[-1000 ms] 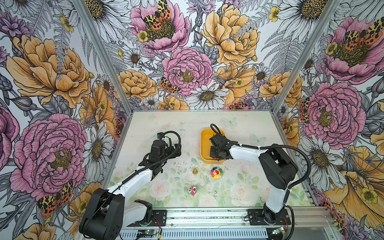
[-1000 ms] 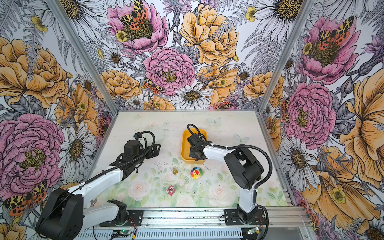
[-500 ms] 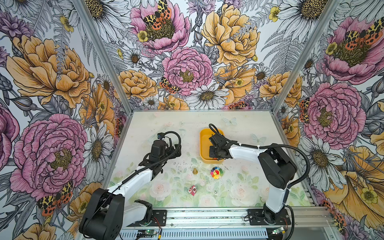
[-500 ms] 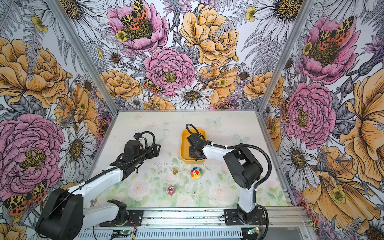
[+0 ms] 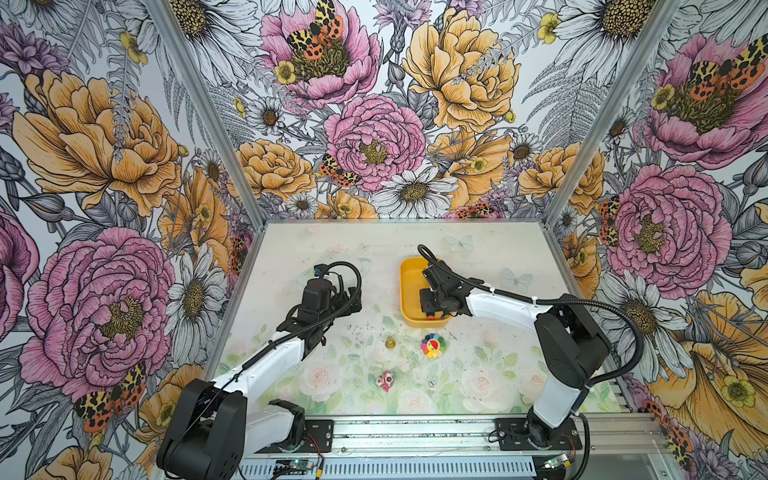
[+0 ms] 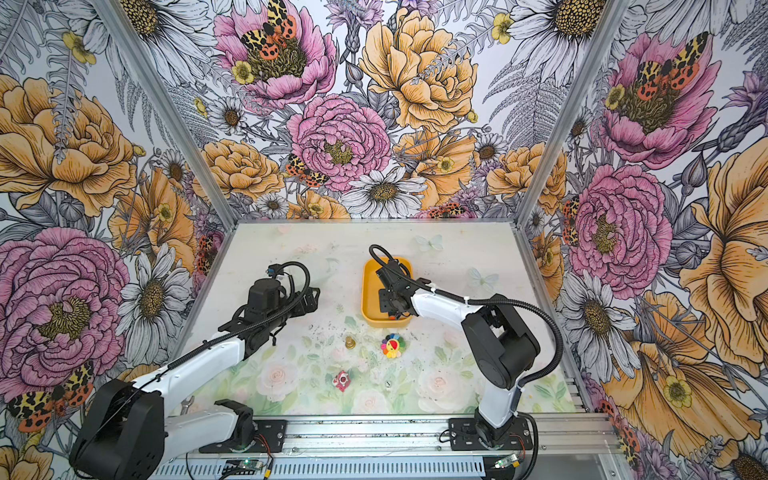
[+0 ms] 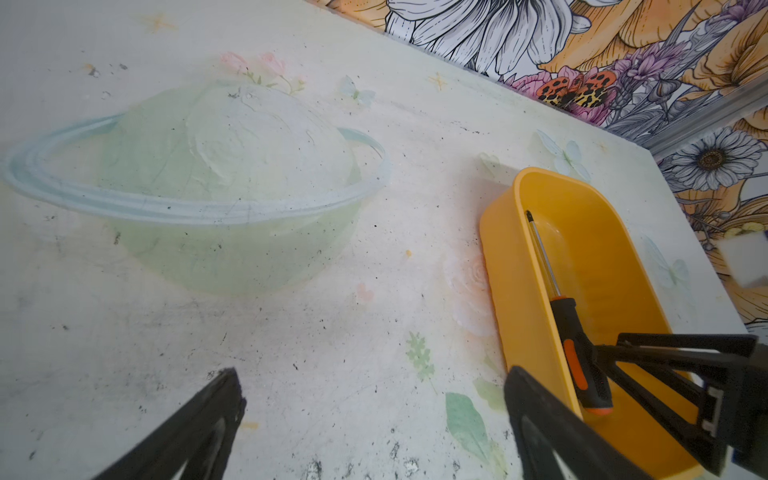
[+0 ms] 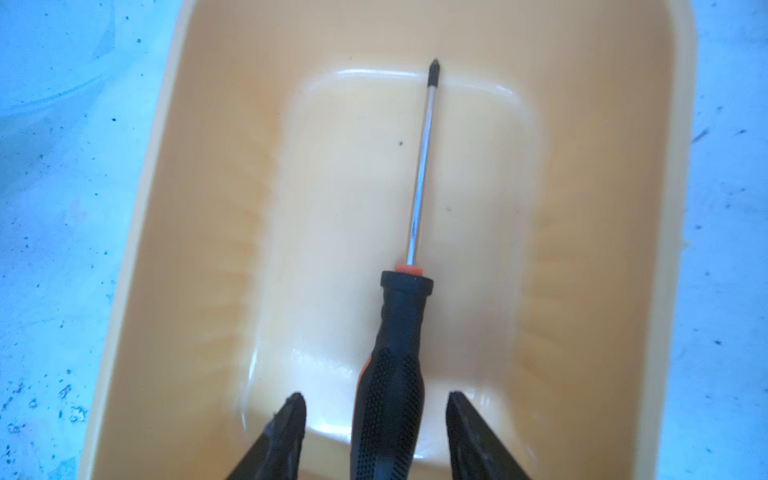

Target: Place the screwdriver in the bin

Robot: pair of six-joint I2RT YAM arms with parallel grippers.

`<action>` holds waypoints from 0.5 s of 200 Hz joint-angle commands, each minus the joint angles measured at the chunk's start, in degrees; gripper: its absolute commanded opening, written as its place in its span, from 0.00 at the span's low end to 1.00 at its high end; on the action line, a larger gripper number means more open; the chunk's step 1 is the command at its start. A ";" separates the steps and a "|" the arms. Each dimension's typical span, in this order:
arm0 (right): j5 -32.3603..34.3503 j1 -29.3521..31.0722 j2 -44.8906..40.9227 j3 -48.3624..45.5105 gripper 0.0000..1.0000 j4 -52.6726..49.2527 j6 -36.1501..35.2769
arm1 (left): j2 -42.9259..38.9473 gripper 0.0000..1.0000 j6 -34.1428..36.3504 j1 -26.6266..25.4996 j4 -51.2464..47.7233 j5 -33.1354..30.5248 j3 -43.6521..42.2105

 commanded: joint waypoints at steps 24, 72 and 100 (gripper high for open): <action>10.99 -0.56 -10.17 -2.40 0.56 -0.72 -12.82 | -2.37 0.99 4.47 -0.42 -3.36 -4.44 2.93; 8.40 -14.46 -23.58 -14.54 0.55 11.77 -21.97 | -6.69 0.99 13.46 -0.16 -0.42 -10.52 4.16; 5.56 -22.81 -29.81 -23.31 0.55 23.59 -25.17 | -7.80 0.99 20.06 -0.02 4.65 -14.32 3.70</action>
